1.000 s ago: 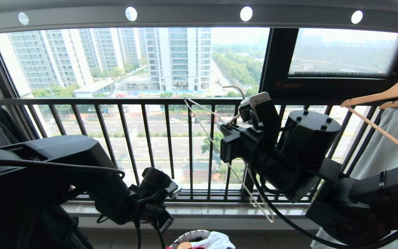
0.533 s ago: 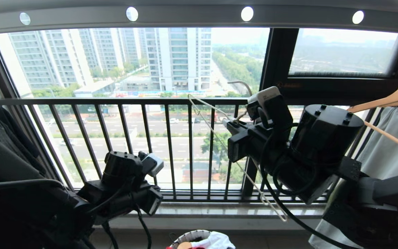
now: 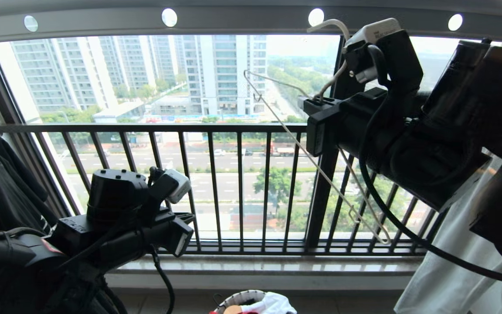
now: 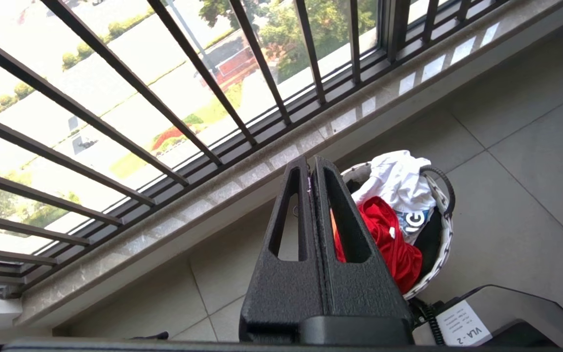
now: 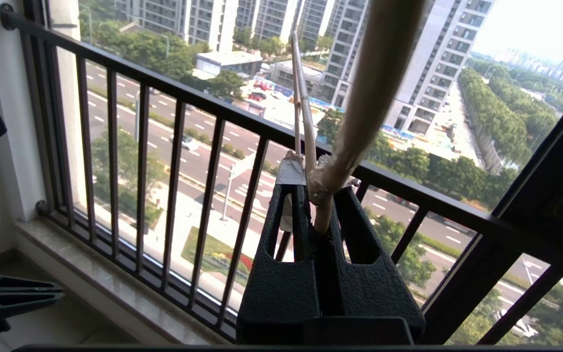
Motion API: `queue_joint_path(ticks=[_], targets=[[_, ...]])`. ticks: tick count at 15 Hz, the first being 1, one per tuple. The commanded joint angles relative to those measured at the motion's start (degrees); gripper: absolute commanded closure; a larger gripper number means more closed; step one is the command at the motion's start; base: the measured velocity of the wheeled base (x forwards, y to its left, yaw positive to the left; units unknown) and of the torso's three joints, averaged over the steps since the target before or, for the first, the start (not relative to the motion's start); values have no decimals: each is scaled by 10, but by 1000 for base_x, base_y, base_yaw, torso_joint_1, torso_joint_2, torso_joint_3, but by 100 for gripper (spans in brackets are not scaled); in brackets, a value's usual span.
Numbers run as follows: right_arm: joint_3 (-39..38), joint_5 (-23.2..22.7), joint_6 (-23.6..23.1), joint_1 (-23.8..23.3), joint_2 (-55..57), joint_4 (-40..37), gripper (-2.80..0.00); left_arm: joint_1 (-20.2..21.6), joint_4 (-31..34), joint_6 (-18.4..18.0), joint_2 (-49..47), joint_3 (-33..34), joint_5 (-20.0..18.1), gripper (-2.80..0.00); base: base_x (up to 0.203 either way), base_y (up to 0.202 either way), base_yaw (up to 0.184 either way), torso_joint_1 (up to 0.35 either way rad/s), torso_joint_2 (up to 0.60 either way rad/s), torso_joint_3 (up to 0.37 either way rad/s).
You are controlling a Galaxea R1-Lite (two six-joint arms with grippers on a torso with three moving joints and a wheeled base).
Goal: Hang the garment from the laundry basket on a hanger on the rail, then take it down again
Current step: Hang the clothes rack on the clothesline
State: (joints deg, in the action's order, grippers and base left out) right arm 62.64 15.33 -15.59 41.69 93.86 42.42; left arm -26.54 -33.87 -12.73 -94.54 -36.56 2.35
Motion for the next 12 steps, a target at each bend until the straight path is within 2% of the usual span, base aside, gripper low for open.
queue_joint_path(ticks=[1, 3, 8, 12], targets=[[61, 4, -1, -3, -10, -35, 0, 0, -1, 0, 23, 1, -9, 0, 0, 0, 0, 0, 0, 0], [88, 8, -1, -27, -10, -74, 0, 0, 1, 0, 37, 2, -10, 0, 0, 0, 0, 0, 0, 0], [108, 8, -1, -63, 12, -116, 0, -3, 10, 0, 65, 0, -11, 0, 0, 0, 0, 0, 0, 0], [132, 8, -1, -68, 34, -140, 0, -4, 14, 0, 84, -2, -11, 0, 0, 0, 0, 0, 0, 0]])
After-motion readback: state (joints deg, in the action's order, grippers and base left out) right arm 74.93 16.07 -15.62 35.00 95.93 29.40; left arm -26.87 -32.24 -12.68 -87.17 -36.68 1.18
